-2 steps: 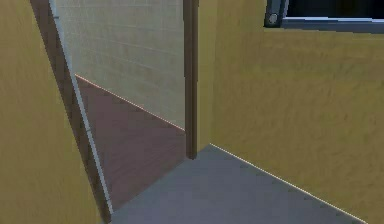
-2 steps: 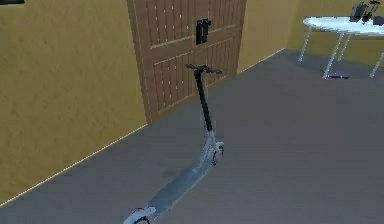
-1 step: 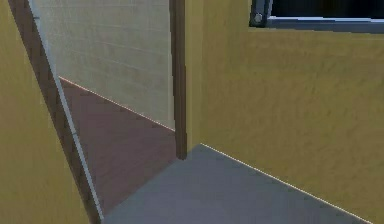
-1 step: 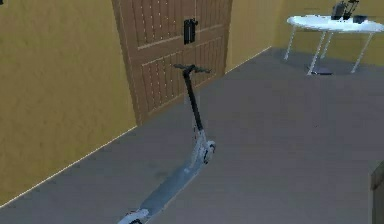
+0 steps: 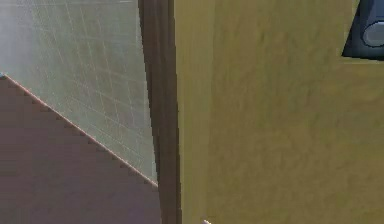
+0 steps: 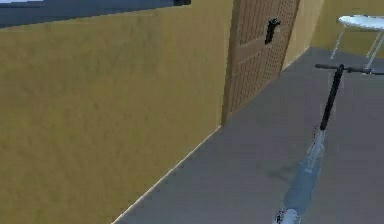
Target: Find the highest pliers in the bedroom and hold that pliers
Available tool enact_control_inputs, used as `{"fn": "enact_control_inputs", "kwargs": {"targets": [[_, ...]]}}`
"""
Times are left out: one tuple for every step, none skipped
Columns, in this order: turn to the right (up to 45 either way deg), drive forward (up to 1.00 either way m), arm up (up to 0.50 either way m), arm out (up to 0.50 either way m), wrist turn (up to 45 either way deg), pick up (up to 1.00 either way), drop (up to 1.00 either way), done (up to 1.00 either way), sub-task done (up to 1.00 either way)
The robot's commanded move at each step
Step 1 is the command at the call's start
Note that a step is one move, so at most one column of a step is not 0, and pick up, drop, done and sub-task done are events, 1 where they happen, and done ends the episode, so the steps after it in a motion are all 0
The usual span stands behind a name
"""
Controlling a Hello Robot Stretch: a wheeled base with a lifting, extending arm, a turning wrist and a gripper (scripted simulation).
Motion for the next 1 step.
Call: {"fn": "enact_control_inputs", "kwargs": {"targets": [[3.0, 0.0, 0.0, 0.0, 0.0, 0.0, 0.0, 0.0, 0.0]]}}
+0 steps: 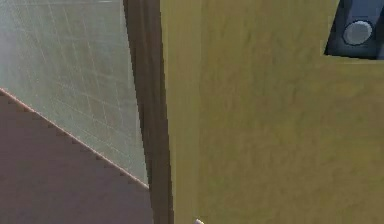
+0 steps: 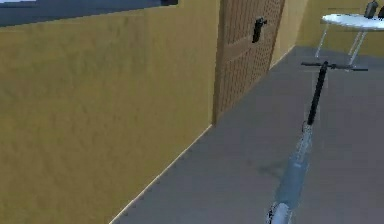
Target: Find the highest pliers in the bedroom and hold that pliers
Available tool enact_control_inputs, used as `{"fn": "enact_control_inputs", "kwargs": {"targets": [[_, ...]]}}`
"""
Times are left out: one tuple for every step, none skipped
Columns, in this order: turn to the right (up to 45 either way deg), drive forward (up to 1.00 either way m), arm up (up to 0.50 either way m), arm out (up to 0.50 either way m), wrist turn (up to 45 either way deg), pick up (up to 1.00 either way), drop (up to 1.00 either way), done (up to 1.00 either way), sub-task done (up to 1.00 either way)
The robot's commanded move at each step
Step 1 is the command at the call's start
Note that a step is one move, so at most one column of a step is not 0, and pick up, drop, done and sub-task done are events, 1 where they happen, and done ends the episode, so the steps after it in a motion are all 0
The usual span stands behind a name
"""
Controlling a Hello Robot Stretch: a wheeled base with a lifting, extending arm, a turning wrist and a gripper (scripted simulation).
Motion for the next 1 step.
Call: {"fn": "enact_control_inputs", "kwargs": {"targets": [[0.0, 0.25, 0.0, 0.0, 0.0, 0.0, 0.0, 0.0, 0.0]]}}
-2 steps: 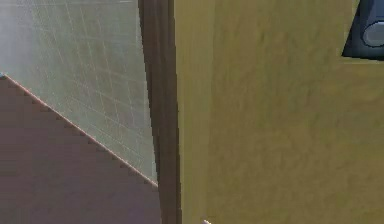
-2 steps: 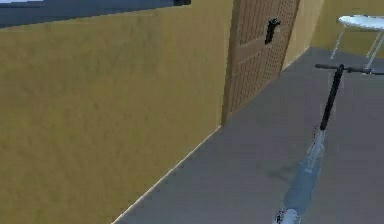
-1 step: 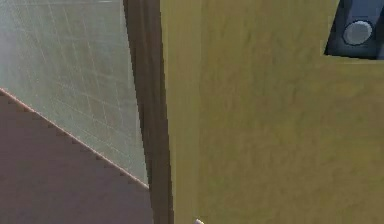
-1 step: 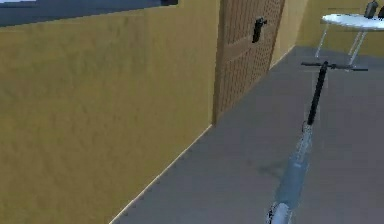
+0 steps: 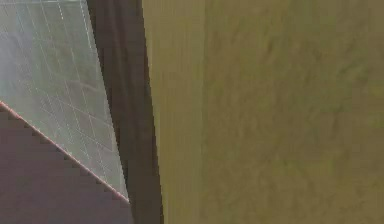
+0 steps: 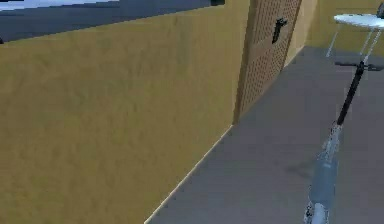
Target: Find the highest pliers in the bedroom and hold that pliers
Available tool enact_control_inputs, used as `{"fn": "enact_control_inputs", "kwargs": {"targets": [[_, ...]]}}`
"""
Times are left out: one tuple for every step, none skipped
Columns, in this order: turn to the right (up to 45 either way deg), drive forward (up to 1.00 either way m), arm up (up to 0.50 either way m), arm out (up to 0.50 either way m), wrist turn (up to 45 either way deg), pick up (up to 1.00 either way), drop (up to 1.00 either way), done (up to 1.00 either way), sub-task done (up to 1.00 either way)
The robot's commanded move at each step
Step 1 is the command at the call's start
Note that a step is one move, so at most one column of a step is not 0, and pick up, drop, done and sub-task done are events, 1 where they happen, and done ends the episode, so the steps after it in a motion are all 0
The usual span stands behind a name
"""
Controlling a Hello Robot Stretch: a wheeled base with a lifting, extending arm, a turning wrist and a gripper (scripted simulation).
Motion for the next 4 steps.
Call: {"fn": "enact_control_inputs", "kwargs": {"targets": [[-45.0, 0.0, 0.0, 0.0, 0.0, 0.0, 0.0, 0.0, 0.0], [-3.0, 0.0, 0.0, 0.0, 0.0, 0.0, 0.0, 0.0, 0.0], [0.0, 1.0, 0.0, 0.0, 0.0, 0.0, 0.0, 0.0, 0.0], [-3.0, 0.0, 0.0, 0.0, 0.0, 0.0, 0.0, 0.0, 0.0]]}}
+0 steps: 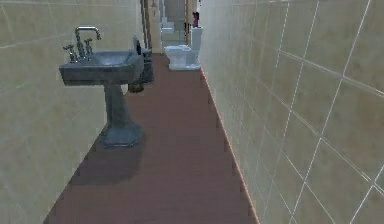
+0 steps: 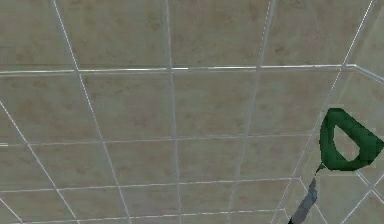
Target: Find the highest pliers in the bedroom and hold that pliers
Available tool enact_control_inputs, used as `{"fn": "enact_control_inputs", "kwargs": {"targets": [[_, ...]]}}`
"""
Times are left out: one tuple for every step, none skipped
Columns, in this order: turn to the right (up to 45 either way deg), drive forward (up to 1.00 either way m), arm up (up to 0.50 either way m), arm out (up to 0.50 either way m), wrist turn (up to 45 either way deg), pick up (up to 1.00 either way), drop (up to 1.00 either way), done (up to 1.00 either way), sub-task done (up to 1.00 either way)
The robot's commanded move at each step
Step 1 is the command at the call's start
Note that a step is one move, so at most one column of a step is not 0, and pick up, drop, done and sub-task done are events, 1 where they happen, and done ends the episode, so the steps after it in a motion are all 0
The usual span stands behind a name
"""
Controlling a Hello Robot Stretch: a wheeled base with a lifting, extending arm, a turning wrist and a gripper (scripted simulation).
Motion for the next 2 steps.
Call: {"fn": "enact_control_inputs", "kwargs": {"targets": [[0.0, 1.0, 0.0, 0.0, 0.0, 0.0, 0.0, 0.0, 0.0], [0.0, 0.7, 0.0, 0.0, 0.0, 0.0, 0.0, 0.0, 0.0]]}}
